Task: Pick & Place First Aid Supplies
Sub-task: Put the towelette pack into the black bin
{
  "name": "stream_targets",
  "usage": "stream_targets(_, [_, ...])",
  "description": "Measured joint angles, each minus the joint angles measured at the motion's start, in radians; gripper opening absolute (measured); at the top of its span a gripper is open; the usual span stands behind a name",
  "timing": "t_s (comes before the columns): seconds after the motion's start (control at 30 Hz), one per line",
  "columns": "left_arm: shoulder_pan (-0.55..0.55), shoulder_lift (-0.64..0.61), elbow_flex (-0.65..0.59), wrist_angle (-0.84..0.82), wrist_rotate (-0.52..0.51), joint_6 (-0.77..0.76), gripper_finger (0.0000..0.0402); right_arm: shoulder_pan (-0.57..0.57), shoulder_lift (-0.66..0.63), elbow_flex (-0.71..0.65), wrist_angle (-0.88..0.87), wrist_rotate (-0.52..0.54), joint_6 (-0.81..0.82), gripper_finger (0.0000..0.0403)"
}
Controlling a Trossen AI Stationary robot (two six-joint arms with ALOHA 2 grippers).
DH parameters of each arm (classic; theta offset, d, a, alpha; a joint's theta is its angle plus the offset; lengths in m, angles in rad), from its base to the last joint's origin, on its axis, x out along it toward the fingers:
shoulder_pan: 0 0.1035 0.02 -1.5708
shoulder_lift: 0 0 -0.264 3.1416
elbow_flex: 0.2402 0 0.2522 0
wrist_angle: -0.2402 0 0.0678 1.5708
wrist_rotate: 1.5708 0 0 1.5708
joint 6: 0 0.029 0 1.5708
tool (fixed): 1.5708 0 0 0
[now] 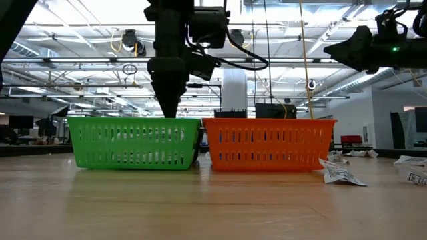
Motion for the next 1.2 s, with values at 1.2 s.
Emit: stream_targets(1.2, [0.464, -0.153, -0.001, 0.014, -0.005, 0.172, 0.0263, 0.0, 0.0, 0.0, 0.0, 0.0, 0.0, 0.0263])
